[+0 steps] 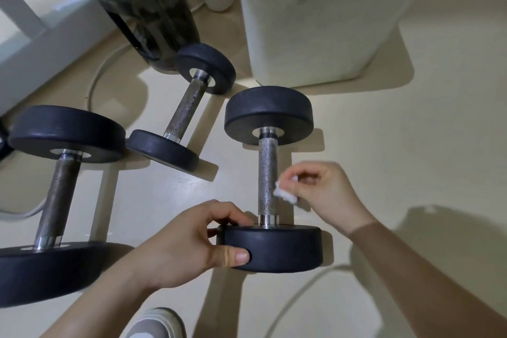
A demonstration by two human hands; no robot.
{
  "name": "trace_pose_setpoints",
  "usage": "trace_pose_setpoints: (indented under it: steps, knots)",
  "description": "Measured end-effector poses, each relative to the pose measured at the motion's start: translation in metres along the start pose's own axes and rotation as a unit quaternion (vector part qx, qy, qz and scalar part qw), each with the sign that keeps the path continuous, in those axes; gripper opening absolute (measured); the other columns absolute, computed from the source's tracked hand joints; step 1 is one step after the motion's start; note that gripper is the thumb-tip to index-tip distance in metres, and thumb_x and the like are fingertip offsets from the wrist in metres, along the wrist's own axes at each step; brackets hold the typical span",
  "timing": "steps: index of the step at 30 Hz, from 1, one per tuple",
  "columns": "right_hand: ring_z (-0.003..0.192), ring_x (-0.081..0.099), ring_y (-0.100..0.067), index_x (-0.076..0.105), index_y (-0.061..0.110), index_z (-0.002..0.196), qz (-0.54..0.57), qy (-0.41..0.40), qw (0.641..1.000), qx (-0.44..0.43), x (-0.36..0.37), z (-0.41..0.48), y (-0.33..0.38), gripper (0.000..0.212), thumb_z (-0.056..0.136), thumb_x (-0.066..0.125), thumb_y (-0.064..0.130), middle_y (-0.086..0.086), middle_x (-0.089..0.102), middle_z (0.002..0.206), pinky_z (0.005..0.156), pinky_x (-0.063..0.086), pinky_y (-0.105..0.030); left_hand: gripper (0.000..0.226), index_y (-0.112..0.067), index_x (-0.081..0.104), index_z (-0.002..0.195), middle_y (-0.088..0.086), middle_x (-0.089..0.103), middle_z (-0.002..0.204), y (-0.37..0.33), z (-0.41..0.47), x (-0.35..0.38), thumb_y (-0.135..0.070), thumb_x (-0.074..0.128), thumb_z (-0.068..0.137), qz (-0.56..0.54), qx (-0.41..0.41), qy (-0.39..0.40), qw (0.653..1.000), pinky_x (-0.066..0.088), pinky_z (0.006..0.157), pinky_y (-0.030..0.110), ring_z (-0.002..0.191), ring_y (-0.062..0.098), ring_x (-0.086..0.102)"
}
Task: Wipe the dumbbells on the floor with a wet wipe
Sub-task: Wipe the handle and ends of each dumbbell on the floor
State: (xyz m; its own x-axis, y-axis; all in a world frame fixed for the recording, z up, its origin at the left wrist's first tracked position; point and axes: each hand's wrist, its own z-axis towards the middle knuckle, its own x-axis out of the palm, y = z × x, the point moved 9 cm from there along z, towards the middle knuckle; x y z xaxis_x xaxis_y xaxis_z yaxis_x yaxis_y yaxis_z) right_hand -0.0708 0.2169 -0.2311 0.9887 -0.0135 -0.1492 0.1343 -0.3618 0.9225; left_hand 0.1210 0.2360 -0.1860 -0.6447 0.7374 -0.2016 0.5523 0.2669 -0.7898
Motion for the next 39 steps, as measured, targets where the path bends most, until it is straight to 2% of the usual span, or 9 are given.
trace_pose_setpoints:
  steps: [4,10,17,23,26,29,32,35,39]
  knots:
    - [0.070,0.058,-0.002,0.075,0.007,0.082,-0.039,-0.094,0.990,-0.098,0.004,0.024,0.046,0.004,0.080,0.072,0.005,-0.002,0.067,0.083,0.065,0.041,-0.008,0.030,-0.028,0.068,0.099,-0.007,0.066,0.101,0.004,-0.006,-0.002,-0.010,0.078,0.077,0.010,-0.012,0.002,1.000,0.044,0.084,0.011,0.096,0.008,0.060]
    - [0.077,0.063,-0.013,0.077,0.030,0.075,-0.198,0.166,0.965,-0.038,0.039,-0.014,0.017,0.013,0.072,0.079,0.017,0.009,0.065,0.080,0.077,0.053,-0.043,0.034,-0.024,0.066,0.102,-0.012,0.065,0.103,0.007,-0.013,-0.003,0.003,0.067,0.082,-0.011,-0.008,-0.012,1.000,0.042,0.083,0.008,0.098,0.004,0.058]
    - [0.074,0.062,-0.007,0.077,0.010,0.088,-0.071,-0.089,0.988,-0.100,0.007,0.032,0.045,0.011,0.080,0.071,0.004,-0.002,0.070,0.086,0.070,0.049,-0.017,0.030,-0.034,0.066,0.097,-0.009,0.066,0.103,0.005,-0.014,-0.001,-0.016,0.065,0.072,-0.035,0.024,-0.017,0.999,0.044,0.085,0.013,0.099,0.007,0.059]
    - [0.071,0.065,-0.012,0.079,0.017,0.079,-0.120,0.128,0.984,-0.032,0.037,-0.009,0.021,0.012,0.076,0.075,0.005,0.003,0.068,0.079,0.072,0.055,-0.032,0.039,-0.036,0.055,0.107,-0.013,0.060,0.110,-0.002,-0.023,0.008,-0.021,0.052,0.072,0.038,0.011,-0.003,0.999,0.048,0.088,0.033,0.103,0.013,0.055]
    - [0.073,0.059,-0.009,0.077,0.009,0.085,-0.206,-0.054,0.960,-0.179,0.020,0.023,0.064,0.011,0.081,0.069,0.004,-0.005,0.069,0.082,0.068,0.045,-0.013,0.036,-0.037,0.056,0.089,-0.016,0.057,0.117,0.024,-0.018,0.019,-0.026,0.052,0.056,0.113,0.042,0.036,0.992,0.049,0.088,0.030,0.097,0.004,0.057]
    - [0.070,0.060,-0.022,0.075,0.009,0.092,-0.321,-0.161,0.904,-0.230,0.025,0.023,0.076,0.017,0.083,0.061,0.004,-0.010,0.067,0.082,0.063,0.042,-0.020,0.031,-0.038,0.056,0.084,-0.017,0.050,0.130,0.070,-0.011,0.026,-0.022,0.062,0.058,0.042,-0.017,0.041,0.998,0.040,0.100,0.026,0.089,-0.003,0.051]
    - [0.076,0.060,-0.011,0.077,0.009,0.084,-0.225,-0.070,0.952,-0.196,0.032,0.001,0.061,0.013,0.082,0.065,0.004,-0.002,0.068,0.083,0.068,0.043,-0.016,0.044,-0.043,0.053,0.096,-0.028,0.048,0.123,0.013,-0.013,0.015,-0.031,0.050,0.053,0.022,0.020,-0.112,0.993,0.045,0.083,0.025,0.108,0.007,0.051]
    - [0.077,0.061,-0.006,0.079,0.017,0.077,-0.180,0.127,0.970,-0.104,0.051,-0.013,0.040,0.014,0.076,0.074,0.003,0.007,0.068,0.081,0.071,0.044,-0.016,0.047,-0.046,0.048,0.097,-0.034,0.043,0.117,-0.005,-0.024,0.021,-0.037,0.046,0.051,-0.007,0.071,-0.128,0.989,0.040,0.083,0.025,0.117,0.009,0.042]
    - [0.073,0.063,-0.016,0.077,0.012,0.088,-0.153,-0.017,0.977,-0.149,0.034,0.029,0.063,0.016,0.080,0.067,0.001,-0.002,0.068,0.086,0.072,0.053,-0.030,0.046,-0.046,0.048,0.100,-0.036,0.041,0.114,-0.008,-0.024,0.023,-0.037,0.047,0.055,0.000,0.074,-0.134,0.988,0.036,0.084,0.012,0.120,-0.001,0.036]
